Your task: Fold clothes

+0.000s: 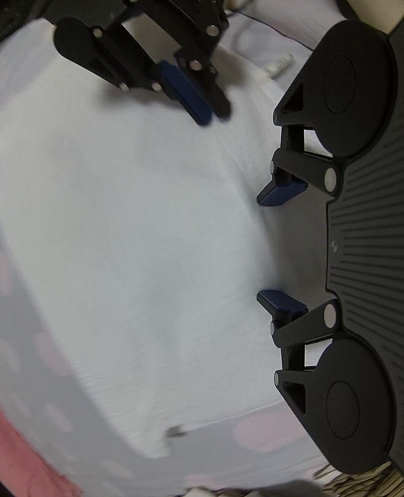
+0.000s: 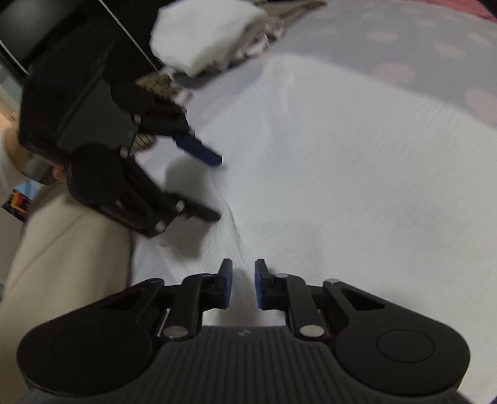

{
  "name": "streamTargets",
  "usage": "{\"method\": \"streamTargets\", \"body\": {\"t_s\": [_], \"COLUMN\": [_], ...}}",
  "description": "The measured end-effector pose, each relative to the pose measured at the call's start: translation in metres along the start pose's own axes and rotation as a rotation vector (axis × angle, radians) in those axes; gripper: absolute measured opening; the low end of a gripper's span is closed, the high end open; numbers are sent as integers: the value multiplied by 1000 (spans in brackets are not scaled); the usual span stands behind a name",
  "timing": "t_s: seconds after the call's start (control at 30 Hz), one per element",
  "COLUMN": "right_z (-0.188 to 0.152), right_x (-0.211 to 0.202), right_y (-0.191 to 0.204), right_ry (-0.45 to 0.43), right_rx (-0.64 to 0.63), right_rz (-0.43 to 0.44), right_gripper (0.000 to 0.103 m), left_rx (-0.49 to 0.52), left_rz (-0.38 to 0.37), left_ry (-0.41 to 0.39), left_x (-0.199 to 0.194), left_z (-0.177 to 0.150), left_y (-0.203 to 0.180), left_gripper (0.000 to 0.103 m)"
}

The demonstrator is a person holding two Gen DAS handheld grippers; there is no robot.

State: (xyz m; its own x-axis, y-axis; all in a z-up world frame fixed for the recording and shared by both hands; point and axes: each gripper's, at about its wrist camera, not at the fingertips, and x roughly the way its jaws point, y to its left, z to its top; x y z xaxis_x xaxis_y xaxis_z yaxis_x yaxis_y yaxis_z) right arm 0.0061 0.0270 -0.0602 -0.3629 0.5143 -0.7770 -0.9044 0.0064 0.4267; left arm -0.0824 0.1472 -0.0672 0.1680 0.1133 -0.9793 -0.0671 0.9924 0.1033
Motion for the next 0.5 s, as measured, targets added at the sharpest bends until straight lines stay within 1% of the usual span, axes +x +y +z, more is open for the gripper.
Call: {"method": "streamTargets", "body": {"t_s": [0.03, 0.07, 0.17, 0.27, 0.37, 0.4, 0.43, 0.47, 0.5], "right_z": [-3, -6, -14, -20, -25, -26, -26, -28, -29], "right_x": [9, 12, 15, 13, 7, 4, 0, -11, -25], "right_y": [2, 2, -2, -7, -5, -7, -10, -14, -20], "right_ry": [17, 24, 37, 57, 71, 64, 55, 25, -15], "right_rx": [8, 19, 59, 101, 97, 115, 138, 166, 196], "right_rz": [-3, 7, 53, 81, 82, 88, 95, 92, 84], "right_gripper": [12, 12, 12, 12, 12, 15, 33, 46, 64], "left_rx": [13, 20, 5, 29, 33, 16, -2, -22, -49], "left_rz": [0, -5, -22, -15, -6, -6, -8, -8, -5], "left_ry": [-4, 13, 76, 139, 162, 162, 148, 128, 81], "left_x": [-1, -2, -3, -3, -7, -10, -14, -19, -26], "left_z": [-3, -5, -10, -15, -18, -19, -20, -21, -22], "left_y": [-1, -1, 4, 2, 2, 4, 8, 12, 19], "left_gripper": [59, 59, 59, 59, 59, 59, 59, 59, 59]}}
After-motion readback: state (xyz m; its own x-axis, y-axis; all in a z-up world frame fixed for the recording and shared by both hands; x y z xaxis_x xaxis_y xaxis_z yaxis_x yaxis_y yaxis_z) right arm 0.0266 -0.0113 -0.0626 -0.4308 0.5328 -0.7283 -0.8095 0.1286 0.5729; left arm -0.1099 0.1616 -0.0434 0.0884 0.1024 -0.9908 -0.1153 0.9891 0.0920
